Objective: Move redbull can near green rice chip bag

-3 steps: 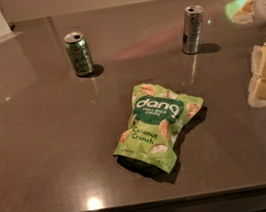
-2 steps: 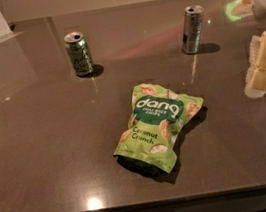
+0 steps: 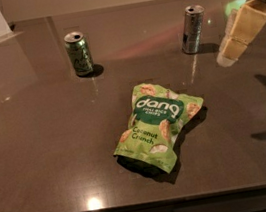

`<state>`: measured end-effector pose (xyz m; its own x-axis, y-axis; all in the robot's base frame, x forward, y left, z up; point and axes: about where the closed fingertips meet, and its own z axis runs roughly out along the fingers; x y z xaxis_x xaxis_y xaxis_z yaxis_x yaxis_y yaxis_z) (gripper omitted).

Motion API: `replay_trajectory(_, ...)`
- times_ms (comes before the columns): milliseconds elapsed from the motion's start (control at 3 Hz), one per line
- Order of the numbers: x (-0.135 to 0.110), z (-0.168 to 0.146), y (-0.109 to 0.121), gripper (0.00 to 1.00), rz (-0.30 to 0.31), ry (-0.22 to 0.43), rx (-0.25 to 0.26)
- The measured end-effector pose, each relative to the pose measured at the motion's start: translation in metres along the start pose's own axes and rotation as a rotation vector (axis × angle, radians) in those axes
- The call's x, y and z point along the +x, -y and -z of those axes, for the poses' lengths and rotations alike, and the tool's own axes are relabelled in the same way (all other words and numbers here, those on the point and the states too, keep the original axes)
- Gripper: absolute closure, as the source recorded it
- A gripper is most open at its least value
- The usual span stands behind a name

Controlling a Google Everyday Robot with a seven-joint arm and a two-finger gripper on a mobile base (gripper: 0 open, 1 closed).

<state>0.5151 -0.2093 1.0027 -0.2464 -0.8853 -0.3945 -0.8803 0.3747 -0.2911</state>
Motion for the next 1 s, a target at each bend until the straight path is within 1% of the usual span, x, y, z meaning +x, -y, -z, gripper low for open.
replay_trajectory(333, -0.013, -0.021, 0.034, 0.00, -0.056, 0.046, 0.060)
replay_trajectory(667, -0.017, -0.049, 0.073, 0.00, -0.158, 0.073, 0.113)
replay_trajectory(1000, -0.011, -0.074, 0.110, 0.00, -0.274, 0.089, 0.140)
